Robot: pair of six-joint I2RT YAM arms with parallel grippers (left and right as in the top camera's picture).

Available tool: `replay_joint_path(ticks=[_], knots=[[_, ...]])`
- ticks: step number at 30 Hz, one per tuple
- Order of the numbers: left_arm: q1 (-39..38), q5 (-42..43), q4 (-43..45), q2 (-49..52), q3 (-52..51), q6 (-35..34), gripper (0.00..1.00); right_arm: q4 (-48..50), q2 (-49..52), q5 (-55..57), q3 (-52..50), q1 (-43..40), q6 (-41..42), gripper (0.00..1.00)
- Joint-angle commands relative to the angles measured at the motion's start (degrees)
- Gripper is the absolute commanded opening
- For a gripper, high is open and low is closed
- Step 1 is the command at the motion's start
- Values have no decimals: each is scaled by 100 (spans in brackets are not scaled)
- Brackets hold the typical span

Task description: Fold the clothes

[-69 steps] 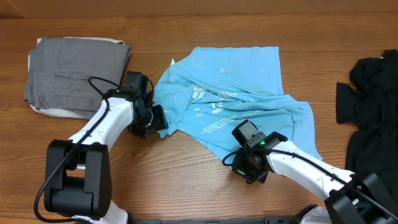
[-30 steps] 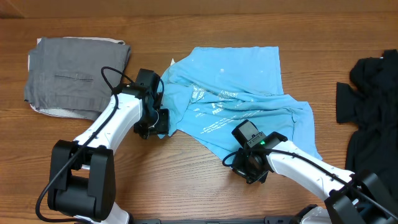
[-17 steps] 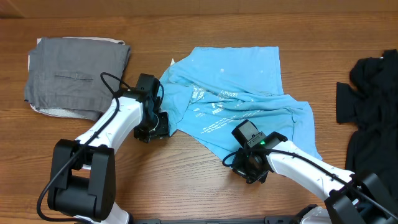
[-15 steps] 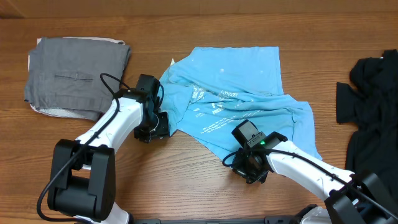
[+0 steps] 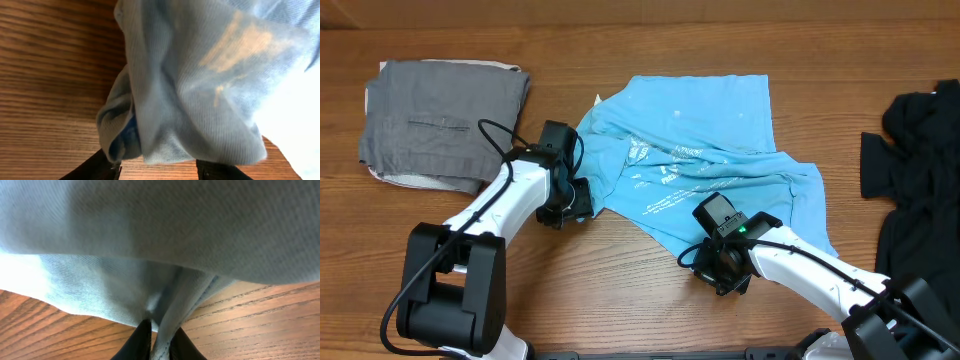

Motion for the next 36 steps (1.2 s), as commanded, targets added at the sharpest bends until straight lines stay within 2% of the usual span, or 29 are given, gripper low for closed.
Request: replay_joint_path(ticks=[1, 13, 26, 31, 35, 36], knots=[[-4, -79, 122, 26, -227, -149, 50, 85, 256, 234, -214, 44, -13, 16], [-4, 179, 420, 26, -295, -229, 36, 81, 256, 234, -214, 44, -15, 16], [-4, 168, 417, 26, -295, -181, 36, 85, 256, 234, -214, 44, -13, 17], [-4, 166, 420, 26, -295, -181, 24, 85, 256, 234, -214, 44, -13, 17], [-4, 166, 420, 26, -295, -164, 21, 85, 256, 234, -214, 44, -13, 17], [-4, 166, 417, 26, -295, -164, 17, 85, 256, 234, -214, 44, -13, 17]])
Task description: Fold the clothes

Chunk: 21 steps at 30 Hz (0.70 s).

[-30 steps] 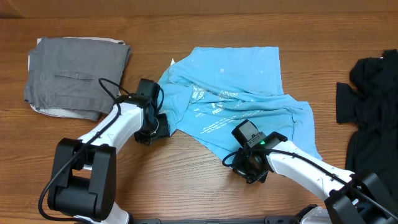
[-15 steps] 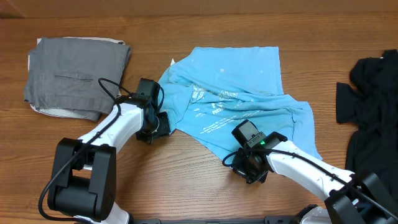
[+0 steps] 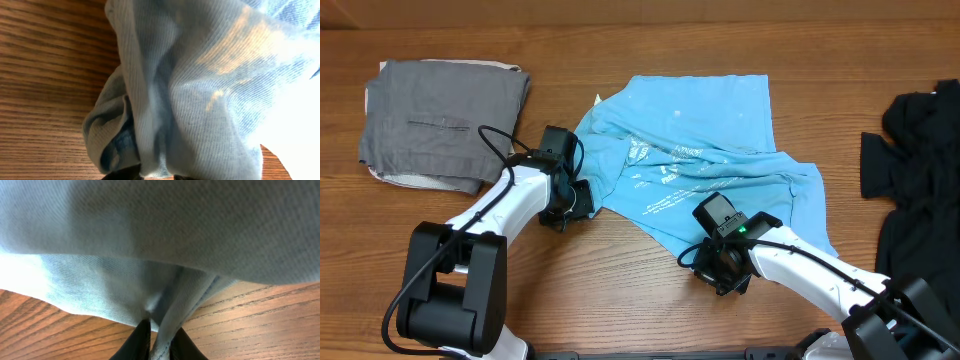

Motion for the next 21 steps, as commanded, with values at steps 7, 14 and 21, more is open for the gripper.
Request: replay_joint_path(ticks=[7, 14, 21], knots=[[-4, 52, 2, 26, -55, -15, 5, 76, 256, 245, -214, 46, -13, 17], [-4, 50, 2, 26, -55, -15, 4, 74, 256, 245, -214, 46, -13, 32], [-4, 52, 2, 26, -55, -17, 4, 74, 256, 247, -214, 44, -11, 26]])
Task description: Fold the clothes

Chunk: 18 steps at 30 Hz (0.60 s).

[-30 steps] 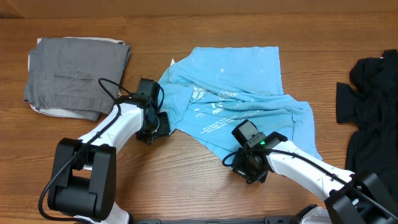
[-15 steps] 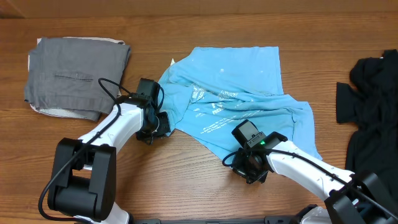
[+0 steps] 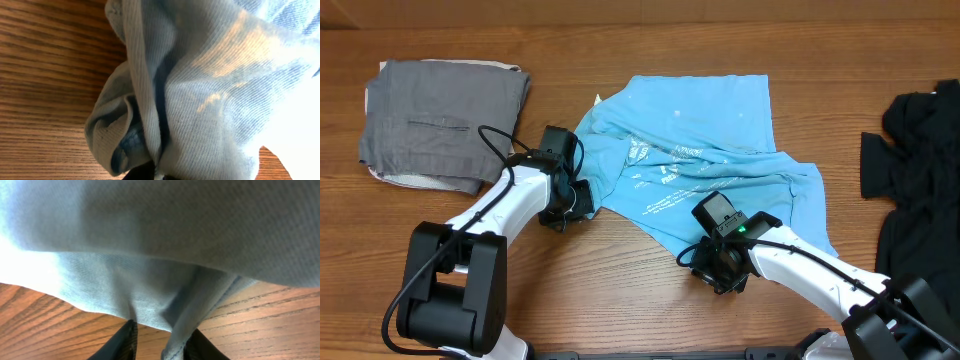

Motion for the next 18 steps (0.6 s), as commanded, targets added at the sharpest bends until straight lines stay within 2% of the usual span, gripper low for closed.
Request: replay_joint_path(ticks=[1, 2, 3, 12, 18], knots=[[-4, 52, 2, 26, -55, -15, 4, -15, 256, 328, -232, 37, 7, 17], [-4, 55, 2, 26, -55, -15, 4, -15, 256, 328, -232, 37, 7, 5], [-4, 57, 0, 26, -55, -15, 4, -15, 256, 328, -232, 37, 7, 4], [-4, 664, -68, -13, 221, 28, 4, -291, 249, 337, -61, -278, -229, 4], [-4, 673, -164, -13, 256, 118, 4, -295, 249, 459, -59, -457, -341, 4]])
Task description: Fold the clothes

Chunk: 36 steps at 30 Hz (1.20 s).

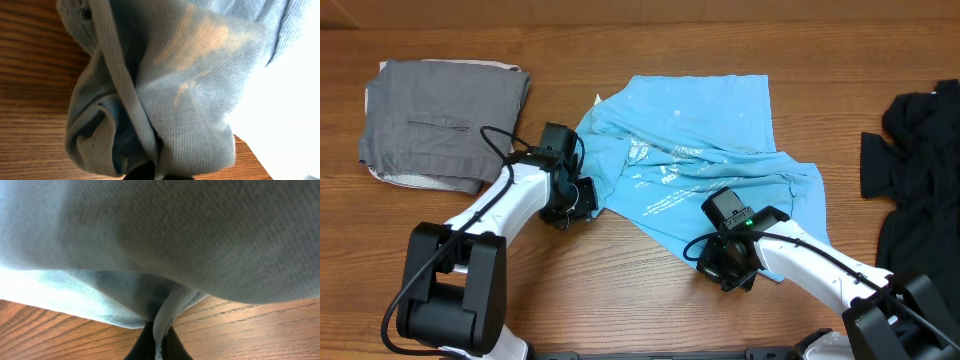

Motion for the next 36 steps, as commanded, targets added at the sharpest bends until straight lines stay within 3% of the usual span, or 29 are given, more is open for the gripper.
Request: replay_joint_path(ticks=[1, 9, 16, 22, 27, 36], knots=[[-4, 140, -63, -13, 133, 114, 4, -2, 188, 507, -85, -66, -101, 4], [-7, 730, -1178, -632, 1399, 136, 4, -1867, -750, 1176, 1257, -85, -348, 4], [-15, 730, -2402, -1585, 3333, 107, 4, -3738, -2210, 1279, 3064, -160, -374, 4], [-15, 704, -3101, -2122, 5182, 109, 4, -4996, -2559, 1274, 4951, -496, -833, 4], [-15, 654, -3602, -2330, 6308, 107, 4, -5112, -2500, 999, 6258, -675, -1250, 4], [-15, -326, -4157, -2911, 7772, -46, 4, -5112, -2505, 949, 7799, -673, -1381, 4]])
